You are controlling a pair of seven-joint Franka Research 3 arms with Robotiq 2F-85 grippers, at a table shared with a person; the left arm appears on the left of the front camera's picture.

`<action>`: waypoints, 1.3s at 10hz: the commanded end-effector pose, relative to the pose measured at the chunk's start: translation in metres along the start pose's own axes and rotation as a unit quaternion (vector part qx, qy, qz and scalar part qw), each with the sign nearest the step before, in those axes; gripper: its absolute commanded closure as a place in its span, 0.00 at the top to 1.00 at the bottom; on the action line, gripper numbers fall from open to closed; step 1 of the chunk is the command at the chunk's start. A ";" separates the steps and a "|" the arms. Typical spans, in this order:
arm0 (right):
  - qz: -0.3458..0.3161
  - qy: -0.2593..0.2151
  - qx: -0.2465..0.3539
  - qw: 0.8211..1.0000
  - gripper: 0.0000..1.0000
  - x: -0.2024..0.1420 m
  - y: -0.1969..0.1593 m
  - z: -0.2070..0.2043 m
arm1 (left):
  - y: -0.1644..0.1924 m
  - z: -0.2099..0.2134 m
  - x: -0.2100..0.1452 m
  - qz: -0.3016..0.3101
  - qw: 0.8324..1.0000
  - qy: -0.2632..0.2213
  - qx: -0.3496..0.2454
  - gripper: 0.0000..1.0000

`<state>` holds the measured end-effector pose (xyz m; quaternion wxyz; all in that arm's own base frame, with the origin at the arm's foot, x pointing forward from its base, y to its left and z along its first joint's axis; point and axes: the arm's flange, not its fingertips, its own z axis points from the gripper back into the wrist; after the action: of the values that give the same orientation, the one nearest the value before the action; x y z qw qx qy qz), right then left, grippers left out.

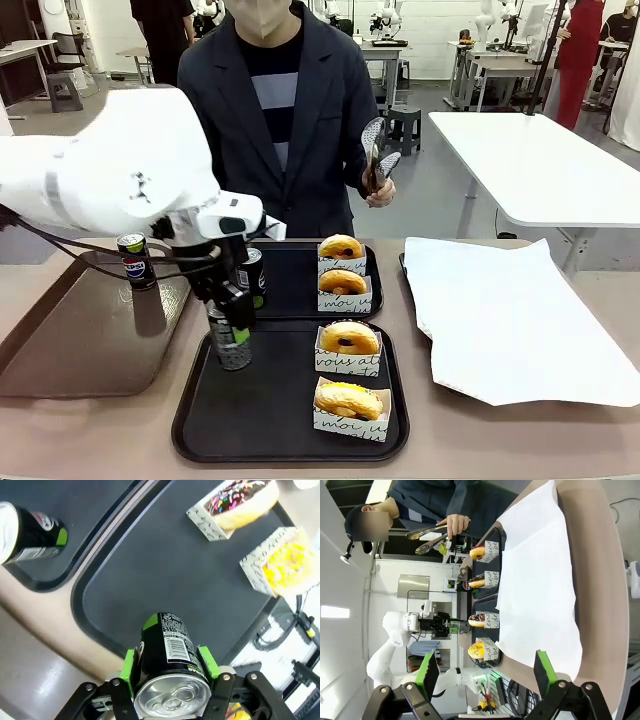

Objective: Set up donuts and drinks on trays.
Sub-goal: Pick up one Pepsi coke from the Handle tray and place it on the Flat Tray without a Pepsi coke.

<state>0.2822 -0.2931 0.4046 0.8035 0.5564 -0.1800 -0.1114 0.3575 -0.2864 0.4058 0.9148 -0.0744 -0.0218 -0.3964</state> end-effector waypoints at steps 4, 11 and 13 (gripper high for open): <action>0.001 -0.002 0.005 1.000 1.00 0.000 0.001 0.001 | -0.013 -0.025 0.007 0.006 0.999 -0.016 0.050 0.59; 0.001 -0.002 0.005 1.000 1.00 0.000 0.001 0.001 | -0.011 -0.032 0.012 0.005 0.999 0.007 0.042 0.59; 0.001 -0.002 0.005 1.000 1.00 0.000 0.001 0.001 | -0.012 -0.030 0.013 0.004 0.999 0.006 0.042 1.00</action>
<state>0.2822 -0.2931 0.4046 0.8035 0.5564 -0.1800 -0.1113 0.3553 -0.3050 0.3742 0.9144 -0.0422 -0.0317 -0.4013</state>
